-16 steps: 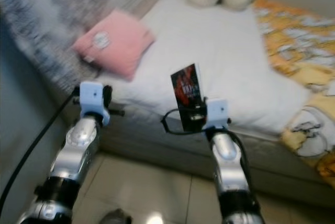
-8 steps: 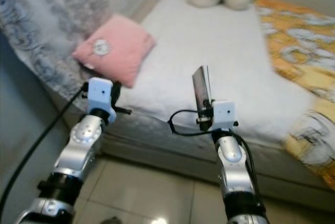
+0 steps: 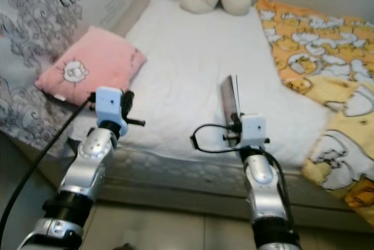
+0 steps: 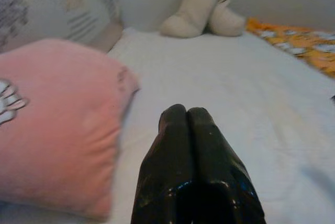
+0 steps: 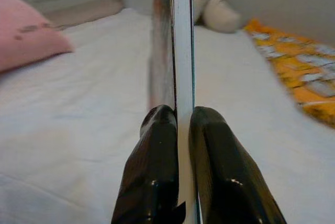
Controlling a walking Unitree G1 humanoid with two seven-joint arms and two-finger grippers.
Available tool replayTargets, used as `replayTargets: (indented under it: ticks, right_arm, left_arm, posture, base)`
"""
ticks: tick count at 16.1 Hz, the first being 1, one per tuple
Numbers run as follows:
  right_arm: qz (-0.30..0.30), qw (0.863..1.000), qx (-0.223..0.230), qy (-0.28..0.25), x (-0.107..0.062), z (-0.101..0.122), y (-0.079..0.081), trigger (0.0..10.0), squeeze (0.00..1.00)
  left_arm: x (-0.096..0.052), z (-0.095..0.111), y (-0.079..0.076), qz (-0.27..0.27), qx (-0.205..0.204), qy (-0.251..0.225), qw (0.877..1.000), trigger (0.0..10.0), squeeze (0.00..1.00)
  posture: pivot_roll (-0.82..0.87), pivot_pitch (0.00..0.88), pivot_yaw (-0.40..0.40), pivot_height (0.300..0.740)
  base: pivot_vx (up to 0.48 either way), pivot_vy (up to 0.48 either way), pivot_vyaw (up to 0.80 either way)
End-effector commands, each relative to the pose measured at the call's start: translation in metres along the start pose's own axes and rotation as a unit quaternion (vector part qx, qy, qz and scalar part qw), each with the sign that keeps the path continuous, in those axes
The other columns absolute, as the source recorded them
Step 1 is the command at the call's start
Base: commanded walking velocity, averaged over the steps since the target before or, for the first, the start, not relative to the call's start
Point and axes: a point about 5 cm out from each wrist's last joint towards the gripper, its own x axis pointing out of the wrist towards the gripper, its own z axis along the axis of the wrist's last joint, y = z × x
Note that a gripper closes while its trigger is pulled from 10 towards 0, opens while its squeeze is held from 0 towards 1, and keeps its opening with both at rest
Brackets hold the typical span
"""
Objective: Clean up the room
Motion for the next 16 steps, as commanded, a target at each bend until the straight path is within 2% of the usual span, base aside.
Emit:
replayTargets:
  ticks: [1,5,10,16]
  right_arm:
    - [0.011,0.999,-0.007,-0.036,0.006,0.015,0.003,0.0,0.00]
    - [0.008,0.999,-0.002,-0.032,0.002,0.012,0.003,0.0,0.00]
    - [0.013,0.999,0.003,-0.031,-0.001,0.010,0.006,0.0,0.00]
    - [0.019,0.999,0.005,-0.030,-0.003,0.010,0.007,0.0,0.00]
  left_arm:
    - [0.003,0.001,-0.001,-0.004,0.004,-0.001,1.000,10.0,0.00]
    - [0.006,-0.001,-0.003,-0.013,0.019,0.006,1.000,10.0,0.00]
    - [0.012,0.000,0.000,-0.013,0.021,0.009,1.000,10.0,0.00]
    - [0.017,0.003,0.003,-0.009,0.027,0.007,1.000,10.0,0.00]
  posture:
    - [0.08,0.000,-0.023,0.740]
    - [0.06,0.000,-0.012,0.740]
    - [0.05,0.000,-0.007,0.740]
    - [0.04,0.000,-0.004,0.740]
  base:
    - [0.480,0.000,0.00]
    - [0.468,0.000,0.00]
    - [0.361,0.313,0.00]
    - [0.041,0.453,0.00]
